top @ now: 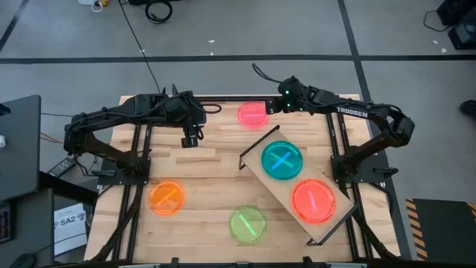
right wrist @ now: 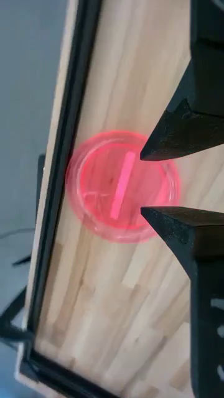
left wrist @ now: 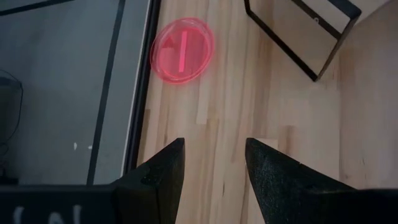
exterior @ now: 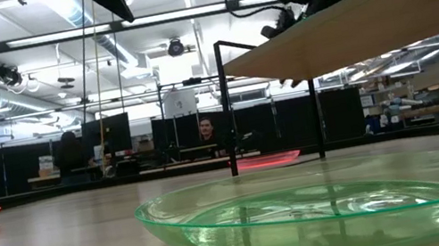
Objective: Place and stack plates onto a shelf
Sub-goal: Stack the pink plate on top of the other pink plate on the shelf
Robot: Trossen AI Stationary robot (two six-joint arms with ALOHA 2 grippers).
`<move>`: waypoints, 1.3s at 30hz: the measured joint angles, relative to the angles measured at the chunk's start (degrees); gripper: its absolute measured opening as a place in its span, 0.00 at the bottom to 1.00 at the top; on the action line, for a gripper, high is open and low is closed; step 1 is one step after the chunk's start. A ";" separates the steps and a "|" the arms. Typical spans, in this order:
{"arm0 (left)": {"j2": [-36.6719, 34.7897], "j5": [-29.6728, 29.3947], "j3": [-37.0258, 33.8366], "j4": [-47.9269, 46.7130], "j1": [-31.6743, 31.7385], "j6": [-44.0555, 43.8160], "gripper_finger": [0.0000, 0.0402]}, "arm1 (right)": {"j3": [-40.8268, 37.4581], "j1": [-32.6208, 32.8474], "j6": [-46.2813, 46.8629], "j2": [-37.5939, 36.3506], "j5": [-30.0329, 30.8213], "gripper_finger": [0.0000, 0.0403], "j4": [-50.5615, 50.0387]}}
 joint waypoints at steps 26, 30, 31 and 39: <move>-1.62 17.91 0.02 -2.08 20.62 11.43 0.44 | -8.62 1.64 13.76 7.17 2.51 0.34 7.19; -1.61 22.76 0.02 -0.55 22.89 12.51 0.44 | -12.59 1.62 13.80 7.15 2.00 0.34 17.87; -1.60 23.36 0.02 -0.06 23.31 12.55 0.44 | -13.35 1.50 14.02 7.14 2.00 0.34 19.06; -1.60 23.64 0.02 0.15 24.50 12.72 0.44 | -18.15 0.35 18.24 7.14 2.92 0.34 21.97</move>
